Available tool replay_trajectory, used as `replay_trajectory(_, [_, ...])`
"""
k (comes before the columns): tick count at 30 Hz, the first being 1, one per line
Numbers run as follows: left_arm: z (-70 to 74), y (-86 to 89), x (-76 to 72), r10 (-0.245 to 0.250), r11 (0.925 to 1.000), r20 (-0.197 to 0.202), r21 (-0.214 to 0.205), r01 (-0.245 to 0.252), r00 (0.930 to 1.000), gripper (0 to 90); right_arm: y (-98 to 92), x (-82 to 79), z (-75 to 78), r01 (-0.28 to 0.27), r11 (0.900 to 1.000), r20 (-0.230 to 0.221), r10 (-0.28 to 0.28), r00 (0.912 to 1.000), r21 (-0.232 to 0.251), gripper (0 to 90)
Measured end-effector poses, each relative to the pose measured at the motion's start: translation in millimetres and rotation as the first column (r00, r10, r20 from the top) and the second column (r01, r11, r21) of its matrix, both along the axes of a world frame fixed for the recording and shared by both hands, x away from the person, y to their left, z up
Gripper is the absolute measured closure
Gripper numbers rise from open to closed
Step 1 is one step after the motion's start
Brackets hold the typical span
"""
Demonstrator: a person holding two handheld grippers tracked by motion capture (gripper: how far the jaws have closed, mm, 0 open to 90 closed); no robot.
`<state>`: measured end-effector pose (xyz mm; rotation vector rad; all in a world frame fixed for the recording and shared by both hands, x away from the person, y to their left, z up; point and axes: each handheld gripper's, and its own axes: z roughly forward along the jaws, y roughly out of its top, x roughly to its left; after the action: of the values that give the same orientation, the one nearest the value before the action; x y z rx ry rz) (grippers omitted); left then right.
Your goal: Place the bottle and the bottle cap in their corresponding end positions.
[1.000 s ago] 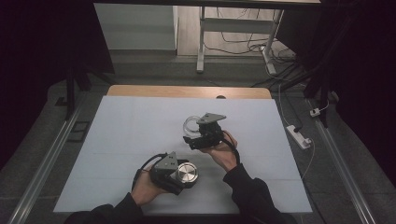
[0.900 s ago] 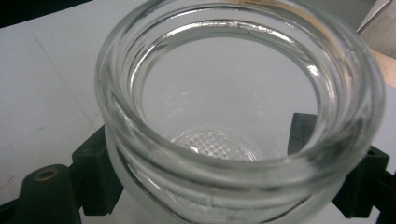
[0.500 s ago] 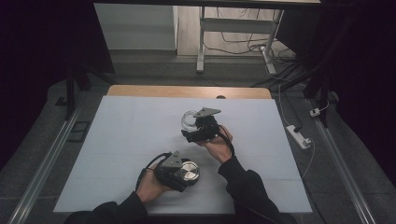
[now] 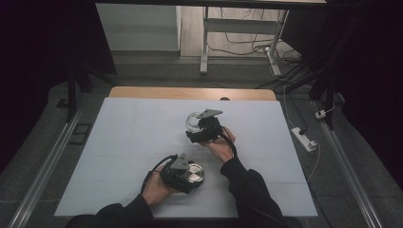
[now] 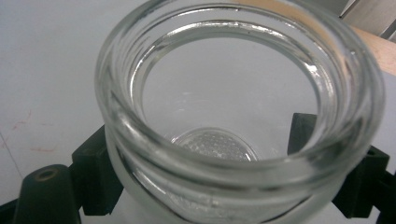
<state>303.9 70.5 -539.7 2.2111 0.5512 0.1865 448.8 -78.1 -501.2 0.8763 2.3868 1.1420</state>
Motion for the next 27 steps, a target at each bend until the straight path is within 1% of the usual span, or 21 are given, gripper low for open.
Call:
replay_trajectory(3, [-0.4,-0.7,0.3,0.001,1.0,-0.005,0.0,-0.001,1.0,19.3,1.5,0.9,-2.7,-0.002,1.0,0.001,0.002,1.0,-0.005,15.1])
replay_trajectory(4, [-0.4,-1.0,0.5,0.001,1.0,-0.006,0.007,-0.001,1.0,19.3,2.2,1.3,-3.6,-0.004,1.0,0.001,0.004,1.0,-0.008,15.1])
replay_trajectory(7, [-0.5,-1.1,1.2,0.007,0.9993,-0.005,0.037,-0.007,1.0,19.3,4.0,1.6,-6.5,-0.006,0.9999,-0.002,0.006,1.0,-0.016,15.1])
replay_trajectory(8, [-1.0,-1.8,1.3,0.019,0.9987,-0.009,0.047,-0.019,0.9998,19.3,4.6,1.6,-7.4,-0.009,0.9998,-0.003,0.009,1.0,-0.017,15.1])
replay_trajectory(10, [-1.6,-1.9,2.2,0.025,0.9975,-0.013,0.066,-0.024,0.9996,19.3,5.7,1.0,-8.9,-0.018,0.9997,-0.007,0.018,0.9998,-0.016,15.1])
replay_trajectory(11, [-1.9,-2.2,2.7,0.026,0.9974,-0.02,0.068,-0.025,0.9995,19.2,6.5,0.8,-9.6,-0.019,0.9996,-0.006,0.019,0.9998,-0.021,15.1])
replay_trajectory(13, [-2.1,-3.1,3.1,0.022,0.9952,-0.018,0.096,-0.02,0.9996,19.2,7.9,0.5,-11.3,-0.02,0.9995,-0.009,0.02,0.9998,-0.023,15.1])
replay_trajectory(14, [-2.3,-4.2,2.9,0.02,0.9937,-0.018,0.11,-0.018,0.9996,19.2,7.5,0.7,-11.7,-0.02,0.9996,-0.007,0.02,0.9998,-0.02,15.0])
replay_trajectory(15, [-2.3,-4.2,2.9,0.02,0.9937,-0.018,0.11,-0.018,0.9996,19.1,7.2,1.0,-12.0,-0.018,0.9997,-0.01,0.018,0.9998,-0.014,15.0])
replay_trajectory(16, [-2.6,-5.0,2.8,0.019,0.9926,-0.018,0.12,-0.017,0.9997,19.1,6.7,1.3,-12.4,-0.018,0.9998,-0.013,0.018,0.9998,-0.01,15.0])
replay_trajectory(18, [-2.6,-3.8,4.3,0.018,0.9931,-0.032,0.117,-0.015,0.9993,19.0,6.0,1.6,-13.4,-0.019,0.9998,-0.013,0.019,0.9997,0.0,14.8])
replay_trajectory(20, [-2.6,-3.7,4.5,0.017,0.993,-0.033,0.118,-0.013,0.9993,18.9,6.0,2.6,-12.5,-0.021,0.9998,-0.025,0.021,0.9995,-0.006,14.7])
replay_trajectory(23, [-2.6,-3.5,4.8,0.015,0.9934,-0.038,0.114,-0.011,0.9991,18.5,7.3,2.8,-11.1,-0.009,0.9999,-0.04,0.008,0.9992,-0.013,13.9])
replay_trajectory(24, [-2.8,-3.6,4.8,0.019,0.9941,-0.043,0.108,-0.014,0.9989,18.2,7.1,2.9,-11.0,-0.008,0.9999,-0.045,0.008,0.999,-0.007,12.9])
replay_trajectory(27, [-2.8,-2.1,6.7,0.017,0.9962,-0.071,0.086,-0.011,0.9973,14.6,4.0,5.2,-10.2,-0.02,0.9989,-0.085,0.023,0.9961,0.042,8.0])
